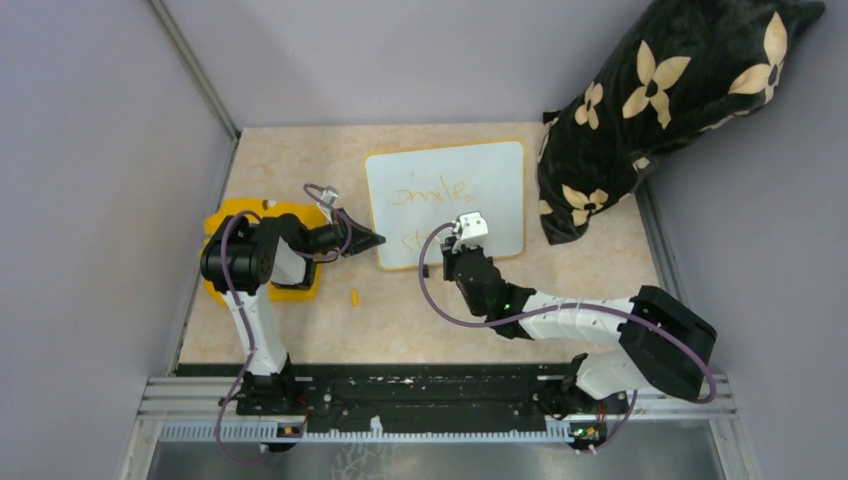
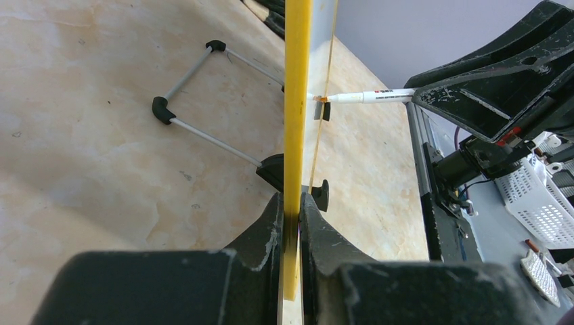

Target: Write a sentence on the whiteboard

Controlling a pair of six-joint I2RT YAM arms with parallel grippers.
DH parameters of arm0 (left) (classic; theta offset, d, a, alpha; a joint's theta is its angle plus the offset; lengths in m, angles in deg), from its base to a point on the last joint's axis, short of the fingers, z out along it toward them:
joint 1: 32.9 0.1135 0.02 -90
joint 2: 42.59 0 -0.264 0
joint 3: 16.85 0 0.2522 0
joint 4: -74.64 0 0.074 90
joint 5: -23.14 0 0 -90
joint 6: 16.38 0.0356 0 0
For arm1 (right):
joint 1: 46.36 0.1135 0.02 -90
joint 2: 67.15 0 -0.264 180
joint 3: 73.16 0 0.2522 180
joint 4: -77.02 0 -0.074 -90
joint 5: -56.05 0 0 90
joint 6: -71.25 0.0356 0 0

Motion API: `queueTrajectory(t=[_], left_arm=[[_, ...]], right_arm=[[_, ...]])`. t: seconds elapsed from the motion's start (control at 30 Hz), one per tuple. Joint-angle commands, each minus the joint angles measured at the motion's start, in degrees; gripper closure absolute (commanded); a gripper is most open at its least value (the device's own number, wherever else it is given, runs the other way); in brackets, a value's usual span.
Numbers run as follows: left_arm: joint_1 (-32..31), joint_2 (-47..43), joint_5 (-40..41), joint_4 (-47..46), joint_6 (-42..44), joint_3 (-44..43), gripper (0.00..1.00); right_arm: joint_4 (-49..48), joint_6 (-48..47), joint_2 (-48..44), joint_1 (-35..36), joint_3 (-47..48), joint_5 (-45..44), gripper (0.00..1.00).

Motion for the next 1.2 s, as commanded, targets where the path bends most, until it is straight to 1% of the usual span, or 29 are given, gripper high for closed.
queueTrajectory(t=[0.0, 0.5, 0.9, 1.17], left_arm=[[-0.22, 0.37, 1.68, -3.14, 1.75, -0.95, 1.00], [-0.29, 0.36, 1.70, -3.08, 1.72, -0.94, 1.00], [-0.21, 0.37, 1.70, -3.08, 1.69, -0.95, 1.00], [-0.24, 0.36, 1.66, -3.07, 1.66, -0.93, 1.00]], right_arm=[[-2.00, -1.03, 0.33, -1.23, 2.97, -1.15, 1.00], [0.66, 2.95, -2.31, -1.22, -2.11, -0.72, 1.00], [1.92, 3.52, -7.05, -1.19, -0.63, 0.66, 1.00], [1.09, 2.15, -5.90, -1.24, 1.16, 0.12, 1.00]])
